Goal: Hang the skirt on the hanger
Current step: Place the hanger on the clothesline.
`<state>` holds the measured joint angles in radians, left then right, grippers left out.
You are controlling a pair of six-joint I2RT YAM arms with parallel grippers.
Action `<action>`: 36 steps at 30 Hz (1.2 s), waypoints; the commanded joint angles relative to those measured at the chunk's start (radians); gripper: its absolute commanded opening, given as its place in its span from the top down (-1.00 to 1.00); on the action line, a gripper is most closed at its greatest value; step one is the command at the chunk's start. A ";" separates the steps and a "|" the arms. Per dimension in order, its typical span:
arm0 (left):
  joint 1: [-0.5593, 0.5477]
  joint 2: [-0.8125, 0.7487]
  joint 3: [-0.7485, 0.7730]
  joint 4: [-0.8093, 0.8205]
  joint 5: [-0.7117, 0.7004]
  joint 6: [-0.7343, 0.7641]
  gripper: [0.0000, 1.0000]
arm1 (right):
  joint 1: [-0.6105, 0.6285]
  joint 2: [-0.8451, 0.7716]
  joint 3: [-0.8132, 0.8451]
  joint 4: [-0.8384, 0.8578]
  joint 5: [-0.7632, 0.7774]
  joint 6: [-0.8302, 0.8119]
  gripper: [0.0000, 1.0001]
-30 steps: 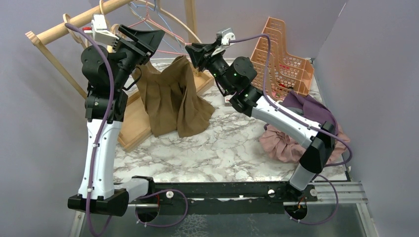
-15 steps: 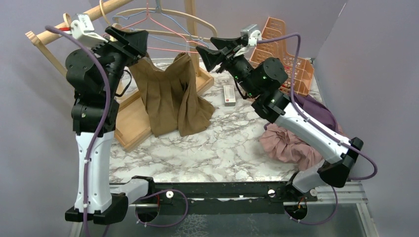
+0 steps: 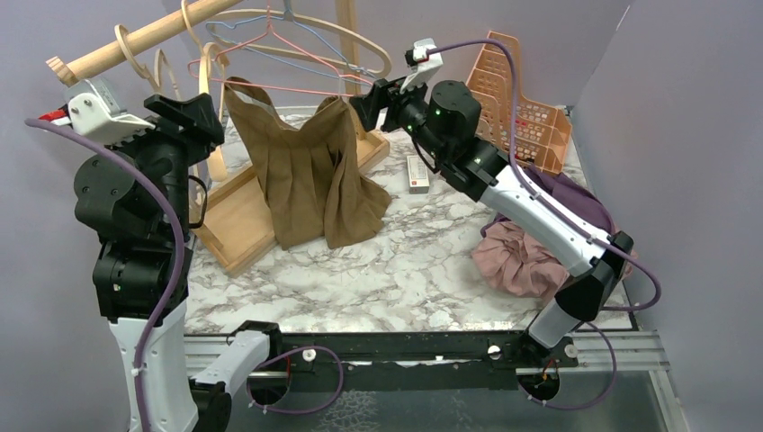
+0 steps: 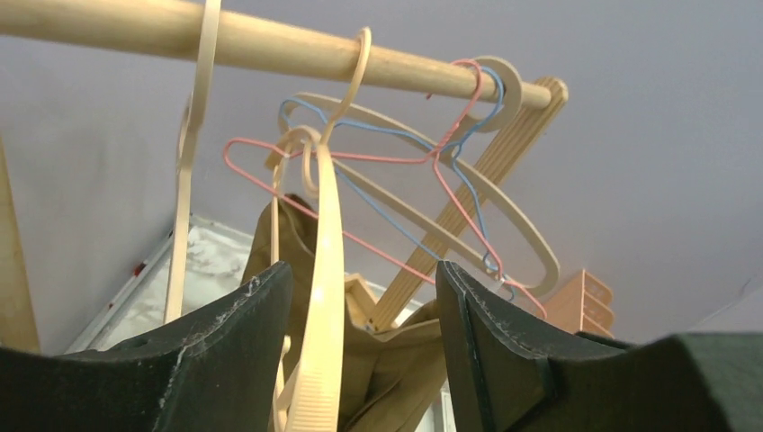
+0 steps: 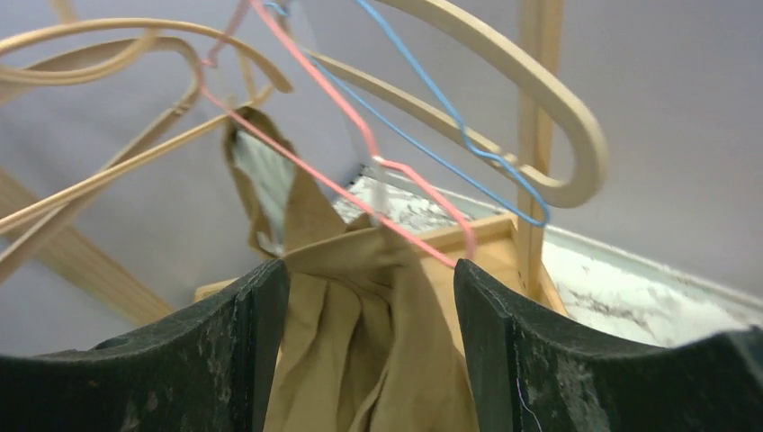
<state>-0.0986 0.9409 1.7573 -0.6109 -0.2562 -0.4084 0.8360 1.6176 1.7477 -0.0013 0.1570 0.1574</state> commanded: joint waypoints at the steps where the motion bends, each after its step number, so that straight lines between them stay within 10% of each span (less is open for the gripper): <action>1: -0.003 0.009 -0.009 -0.151 -0.005 -0.010 -0.26 | -0.082 0.052 0.065 -0.104 0.019 0.140 -0.45; 9: -0.003 0.035 -0.046 -0.221 0.071 -0.109 -0.27 | -0.176 0.147 0.082 0.004 -0.304 0.107 -0.44; 15: -0.003 0.022 -0.032 -0.244 0.017 -0.097 0.13 | -0.181 0.198 0.142 0.037 -0.490 0.022 -0.24; 22: -0.003 0.032 0.045 -0.361 -0.127 -0.018 0.92 | -0.181 0.207 0.163 0.068 -0.458 0.055 0.40; 36: -0.003 0.041 0.091 -0.440 -0.307 0.087 0.99 | -0.181 0.146 0.188 0.030 -0.404 0.017 0.98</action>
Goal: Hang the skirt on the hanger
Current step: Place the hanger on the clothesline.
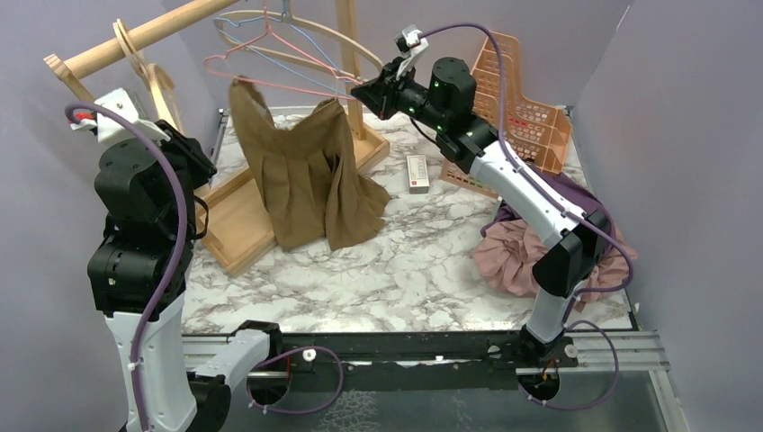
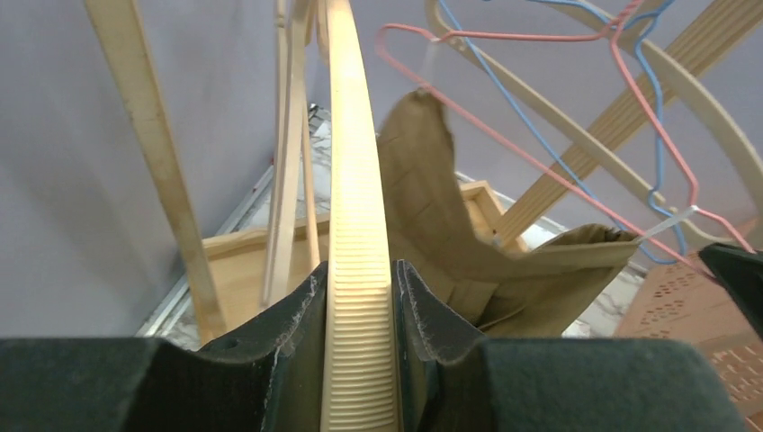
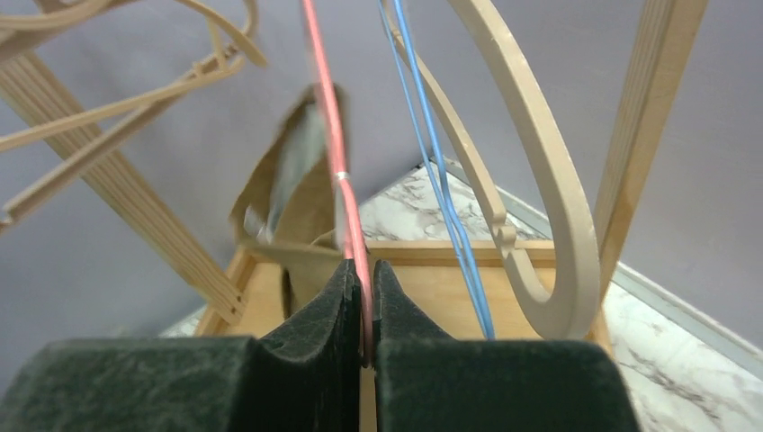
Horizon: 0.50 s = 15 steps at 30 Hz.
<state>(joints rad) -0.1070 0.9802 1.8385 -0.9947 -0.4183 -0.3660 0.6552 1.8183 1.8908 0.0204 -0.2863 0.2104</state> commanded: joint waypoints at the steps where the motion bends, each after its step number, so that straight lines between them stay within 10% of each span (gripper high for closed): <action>1: 0.006 0.004 0.011 -0.059 -0.156 0.047 0.98 | 0.000 -0.060 0.046 0.002 0.052 -0.044 0.98; 7: 0.004 0.001 0.018 -0.065 -0.157 0.044 0.82 | 0.000 -0.081 0.048 -0.020 0.082 -0.093 0.97; 15: 0.004 -0.004 0.032 -0.009 0.085 0.020 0.04 | 0.000 -0.091 -0.002 -0.018 -0.034 -0.095 0.03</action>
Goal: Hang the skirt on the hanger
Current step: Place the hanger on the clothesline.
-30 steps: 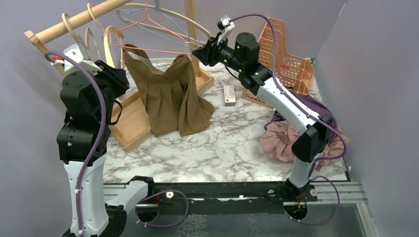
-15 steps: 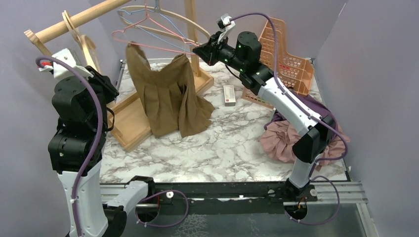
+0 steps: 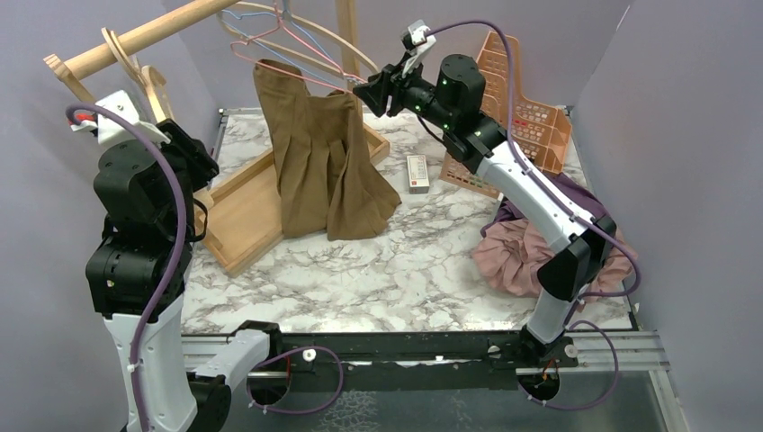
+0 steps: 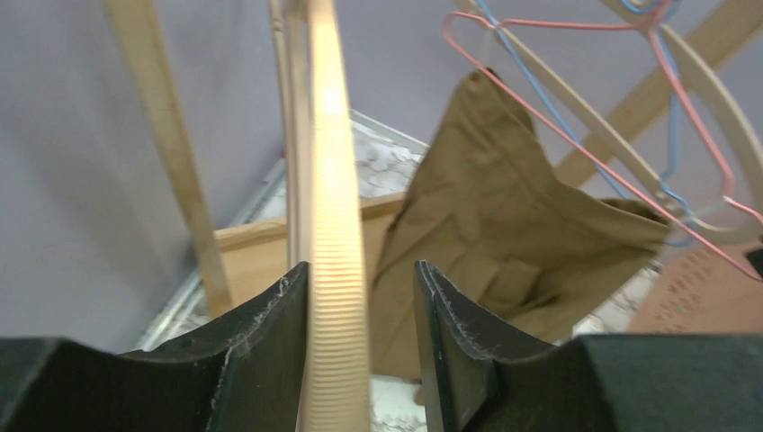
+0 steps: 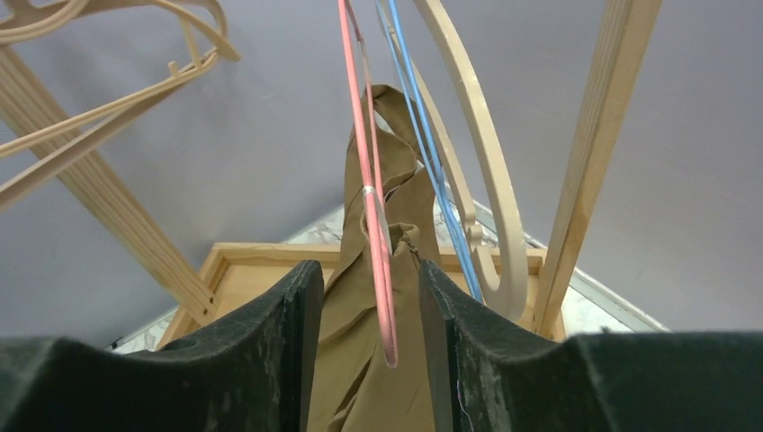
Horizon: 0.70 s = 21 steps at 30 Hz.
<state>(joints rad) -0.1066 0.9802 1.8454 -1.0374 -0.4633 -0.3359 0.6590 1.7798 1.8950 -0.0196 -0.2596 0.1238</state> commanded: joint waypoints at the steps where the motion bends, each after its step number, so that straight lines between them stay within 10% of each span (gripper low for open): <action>1: 0.003 -0.008 0.027 0.050 0.166 -0.011 0.01 | -0.004 -0.058 -0.005 0.017 -0.076 -0.005 -0.01; 21: 0.004 -0.126 -0.323 0.599 1.196 -0.036 -0.14 | -0.004 -0.604 -0.591 0.060 0.194 0.154 -0.26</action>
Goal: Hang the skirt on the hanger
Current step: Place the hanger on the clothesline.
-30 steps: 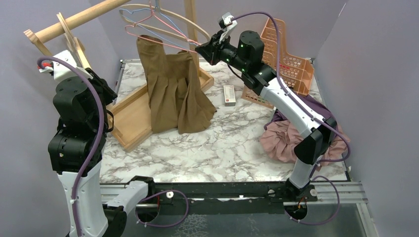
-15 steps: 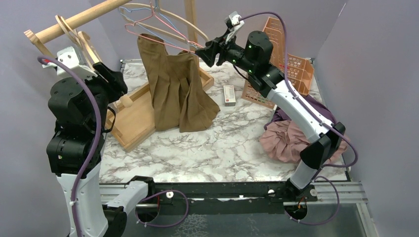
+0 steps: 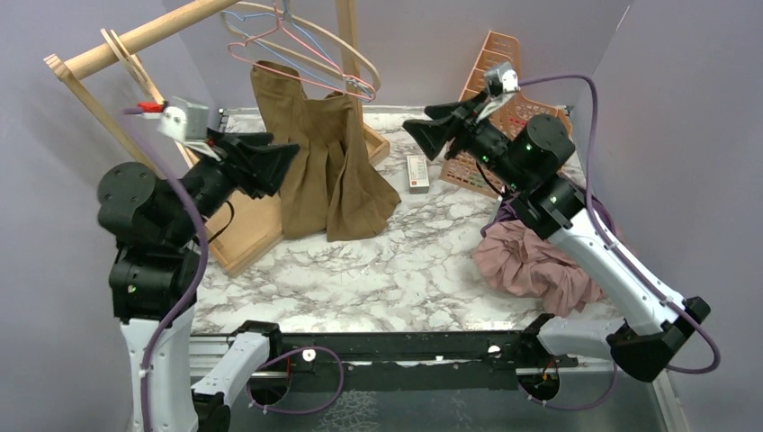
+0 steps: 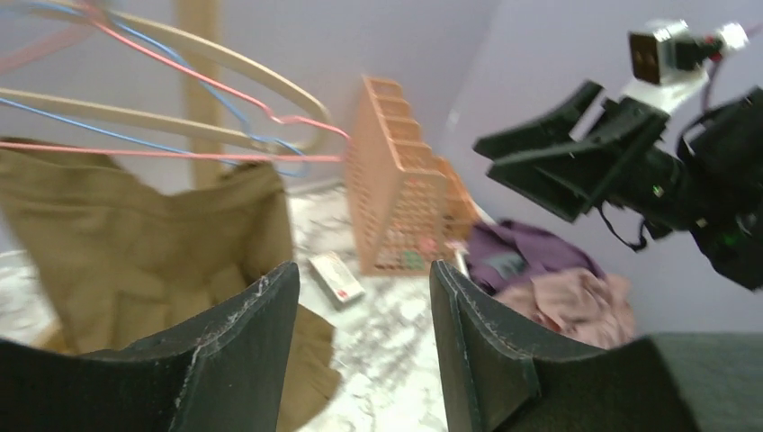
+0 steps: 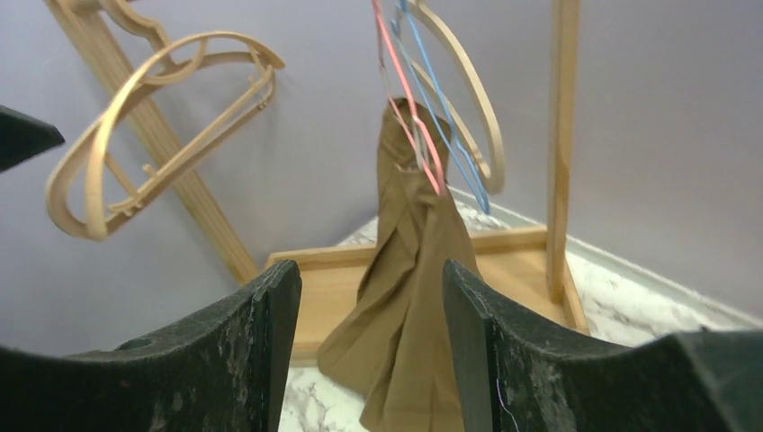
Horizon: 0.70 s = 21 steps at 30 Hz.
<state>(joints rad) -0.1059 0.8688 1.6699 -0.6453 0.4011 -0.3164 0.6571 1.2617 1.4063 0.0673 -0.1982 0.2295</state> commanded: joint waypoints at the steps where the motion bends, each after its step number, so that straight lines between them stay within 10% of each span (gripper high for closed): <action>1: 0.001 -0.023 -0.192 0.248 0.361 -0.069 -0.11 | -0.002 -0.110 -0.136 -0.044 0.155 0.054 -0.26; 14: -0.134 0.059 -0.351 0.322 0.301 -0.032 0.00 | -0.002 -0.136 -0.380 -0.225 0.322 0.171 -0.24; 21: -0.522 0.155 -0.447 0.308 -0.159 0.148 0.03 | -0.009 -0.079 -0.430 -0.287 0.409 0.236 -0.18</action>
<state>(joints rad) -0.4374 0.9600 1.2690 -0.3439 0.5552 -0.3004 0.6571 1.1633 1.0073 -0.1703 0.1150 0.4091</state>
